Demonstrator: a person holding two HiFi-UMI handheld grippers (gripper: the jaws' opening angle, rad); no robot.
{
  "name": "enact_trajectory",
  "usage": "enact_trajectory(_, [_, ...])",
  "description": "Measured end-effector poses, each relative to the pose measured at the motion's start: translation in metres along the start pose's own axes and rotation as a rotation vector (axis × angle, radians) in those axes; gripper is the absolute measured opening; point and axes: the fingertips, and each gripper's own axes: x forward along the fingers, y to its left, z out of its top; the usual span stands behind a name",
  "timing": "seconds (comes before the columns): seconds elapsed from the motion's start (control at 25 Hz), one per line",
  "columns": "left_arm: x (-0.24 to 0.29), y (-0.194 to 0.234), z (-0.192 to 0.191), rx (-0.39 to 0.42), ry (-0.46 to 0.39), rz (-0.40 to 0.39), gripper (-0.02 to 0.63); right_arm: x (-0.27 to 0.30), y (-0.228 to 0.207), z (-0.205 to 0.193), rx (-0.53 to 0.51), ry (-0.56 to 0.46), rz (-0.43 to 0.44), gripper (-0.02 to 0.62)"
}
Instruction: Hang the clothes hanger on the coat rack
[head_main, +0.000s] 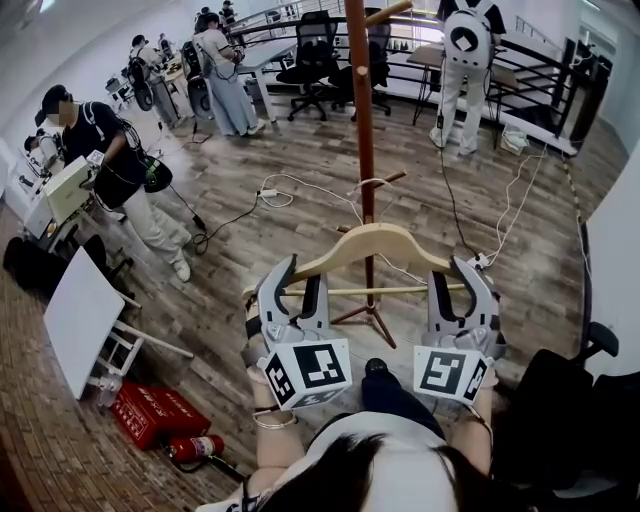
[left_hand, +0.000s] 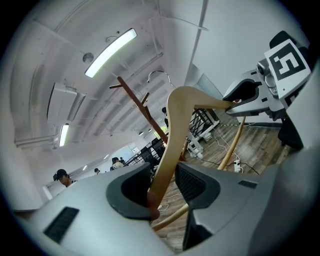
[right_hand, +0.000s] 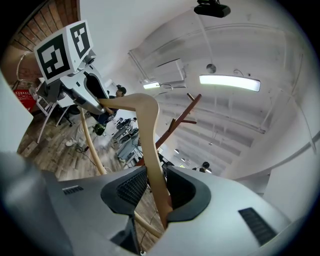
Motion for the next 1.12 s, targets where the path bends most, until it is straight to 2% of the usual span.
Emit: enact_trajectory(1.12, [0.103, 0.026, 0.010, 0.020, -0.004, 0.016, 0.155, 0.107, -0.020, -0.010, 0.005, -0.019, -0.002, 0.135])
